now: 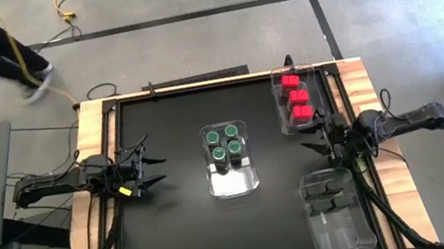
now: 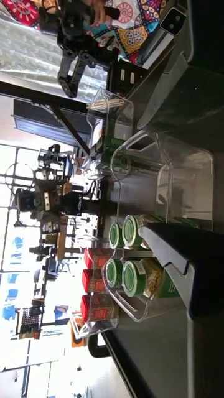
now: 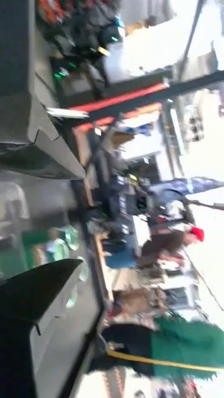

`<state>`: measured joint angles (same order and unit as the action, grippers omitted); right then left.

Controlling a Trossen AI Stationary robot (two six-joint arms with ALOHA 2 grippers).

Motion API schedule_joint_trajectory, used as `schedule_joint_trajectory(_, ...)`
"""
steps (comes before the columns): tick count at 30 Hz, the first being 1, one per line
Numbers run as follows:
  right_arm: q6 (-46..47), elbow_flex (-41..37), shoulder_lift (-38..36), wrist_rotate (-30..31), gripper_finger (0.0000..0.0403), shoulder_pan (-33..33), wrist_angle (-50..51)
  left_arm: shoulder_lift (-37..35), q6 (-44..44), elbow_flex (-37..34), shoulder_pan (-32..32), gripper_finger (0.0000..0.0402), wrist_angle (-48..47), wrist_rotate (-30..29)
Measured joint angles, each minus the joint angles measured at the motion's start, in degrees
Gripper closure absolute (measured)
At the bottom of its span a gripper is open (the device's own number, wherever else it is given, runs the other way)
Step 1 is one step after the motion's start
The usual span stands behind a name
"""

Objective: Sort spices by type
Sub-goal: Return to Home Position

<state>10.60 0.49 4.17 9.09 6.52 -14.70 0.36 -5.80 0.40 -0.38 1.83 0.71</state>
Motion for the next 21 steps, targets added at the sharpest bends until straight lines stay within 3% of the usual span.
schedule_joint_trajectory(9, 1.18, -0.04, -4.11, -5.91, 0.0154, -5.35, 3.23, 0.00, 0.00, 0.00, -0.02, 0.0164, 0.02, 0.00)
schedule_joint_trajectory(21, 2.96, -0.04, -3.97, -10.39, 0.0154, -5.36, 13.32, 0.00, -0.01, 0.00, -0.02, 0.0164, 0.01, 0.00)
